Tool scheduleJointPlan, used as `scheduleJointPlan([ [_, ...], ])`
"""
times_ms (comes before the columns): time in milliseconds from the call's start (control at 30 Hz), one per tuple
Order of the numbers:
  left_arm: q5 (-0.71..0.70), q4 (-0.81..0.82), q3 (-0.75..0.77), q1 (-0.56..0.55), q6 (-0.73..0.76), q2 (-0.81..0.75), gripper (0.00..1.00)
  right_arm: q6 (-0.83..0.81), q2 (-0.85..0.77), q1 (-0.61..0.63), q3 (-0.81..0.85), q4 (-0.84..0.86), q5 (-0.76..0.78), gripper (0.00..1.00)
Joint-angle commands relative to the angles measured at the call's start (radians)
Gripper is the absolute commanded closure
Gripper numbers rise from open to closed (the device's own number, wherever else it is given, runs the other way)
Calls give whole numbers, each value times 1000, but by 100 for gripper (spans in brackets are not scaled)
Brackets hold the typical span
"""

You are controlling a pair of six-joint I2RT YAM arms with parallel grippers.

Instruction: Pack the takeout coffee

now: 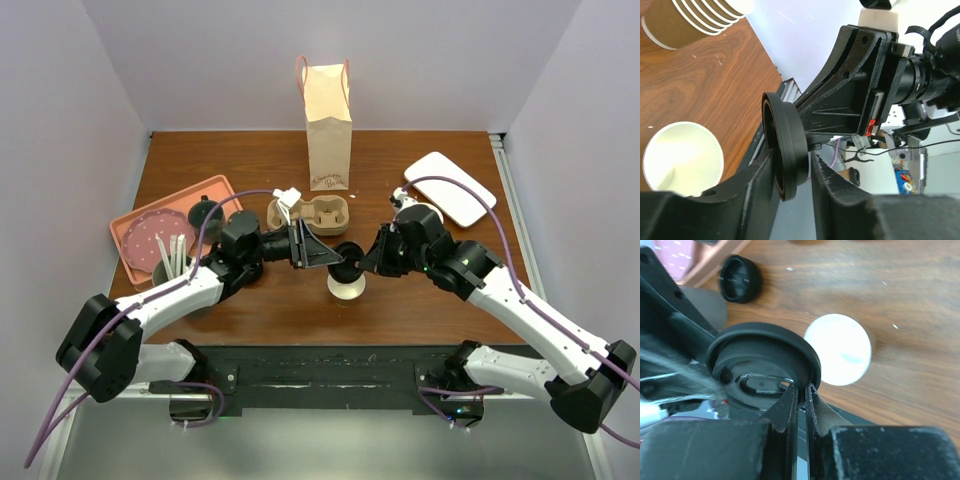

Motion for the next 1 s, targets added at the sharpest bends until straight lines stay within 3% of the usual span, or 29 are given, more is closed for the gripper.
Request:
scheduleJointPlan([
  [0,-6,-55,43,1,82,-21,55,-66,34,-4,72,-116,48,100],
  [300,-104,-371,176,5,241,-49,32,-166,179,7,287,-393,123,100],
  [367,-121,-485,193,9,310,-49,32,-169,222,28,318,-414,158,100],
  [533,-360,-715,185,11,421,-143,34,-155,299,65,353,-428,173,100],
  [700,-498,-764,110,12,433,-257,33,-150,357,75,341,-415,176,100],
  [967,-490,-752,46,12,415,-314,33,-176,448,75,381,-446,170,100],
])
